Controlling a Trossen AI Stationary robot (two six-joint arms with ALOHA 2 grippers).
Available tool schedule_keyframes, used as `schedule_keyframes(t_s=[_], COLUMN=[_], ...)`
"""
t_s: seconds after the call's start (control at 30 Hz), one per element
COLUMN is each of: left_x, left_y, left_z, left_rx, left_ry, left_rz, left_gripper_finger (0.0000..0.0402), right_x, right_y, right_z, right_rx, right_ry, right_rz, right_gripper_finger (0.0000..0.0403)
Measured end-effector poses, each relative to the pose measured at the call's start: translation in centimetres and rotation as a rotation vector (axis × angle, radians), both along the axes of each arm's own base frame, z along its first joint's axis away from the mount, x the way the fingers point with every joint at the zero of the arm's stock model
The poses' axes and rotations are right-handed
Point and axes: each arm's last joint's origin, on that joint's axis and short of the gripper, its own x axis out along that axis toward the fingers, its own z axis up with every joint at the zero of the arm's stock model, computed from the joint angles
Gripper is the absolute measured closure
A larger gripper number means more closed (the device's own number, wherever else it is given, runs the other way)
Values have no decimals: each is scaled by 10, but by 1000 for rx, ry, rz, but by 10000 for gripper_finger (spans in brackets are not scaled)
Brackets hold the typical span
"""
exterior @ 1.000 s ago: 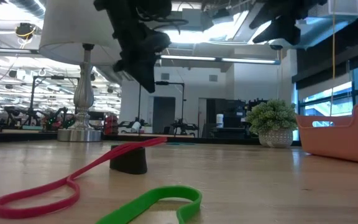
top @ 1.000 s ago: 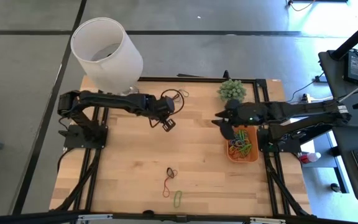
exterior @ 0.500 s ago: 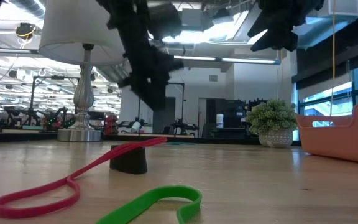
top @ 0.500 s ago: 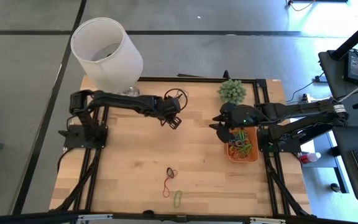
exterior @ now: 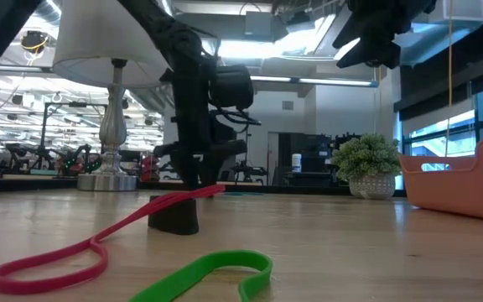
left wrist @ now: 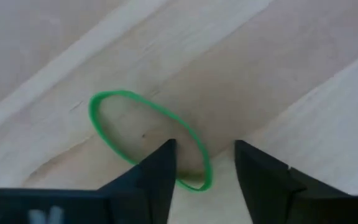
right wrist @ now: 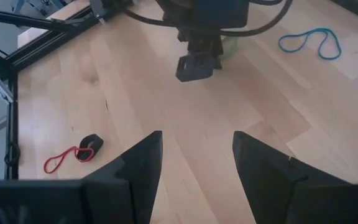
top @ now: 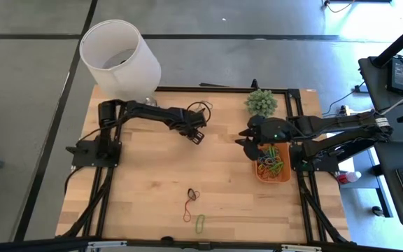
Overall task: Pick and place rubber bands into bin
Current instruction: Put the green rubber band into the orange bin
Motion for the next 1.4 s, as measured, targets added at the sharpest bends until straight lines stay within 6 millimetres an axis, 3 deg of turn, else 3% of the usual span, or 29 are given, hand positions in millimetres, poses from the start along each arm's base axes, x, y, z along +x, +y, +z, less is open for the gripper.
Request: schedule_keyframes(t_s=[0.1, 0.2, 0.3, 0.43, 0.63, 0.83, 0.93, 1.1, 1.27, 1.4], left_x=[-1, -2, -5, -13, -22, -39, -40, -36, -30, -26], left_y=[1, 0, 1, -6, -23, -54, -73, -106, -130, -138], left_z=[-7, -8, -1, 21, 93, 152, 166, 170, 171, 176], left_rx=[-45, -50, -51, -117, -22, -9, -45, -124, -171, -165], left_ry=[21, 40, 35, 4, -241, -489, -582, -644, -707, -781], left_rz=[16, -10, -34, -91, -145, -160, -196, -248, -269, -277], left_gripper_finger=[285, 366, 395, 399, 399, 399, 399, 399, 400, 400], right_x=[1, 2, 3, 5, 7, 29, 45, 66, 74, 79], right_y=[0, 0, 0, 0, 1, 2, 4, 13, 31, 46], right_z=[1, 3, 4, 6, 3, -11, -17, -16, -19, -27], right_rx=[-2, -3, -19, -18, -93, -274, -355, -487, -636, -693], right_ry=[-17, -34, -50, -79, -46, 0, -27, -159, -191, -188], right_rz=[2, 3, 15, 15, 68, 203, 254, 324, 459, 539], right_gripper_finger=[204, 204, 204, 204, 204, 204, 204, 204, 204, 204])
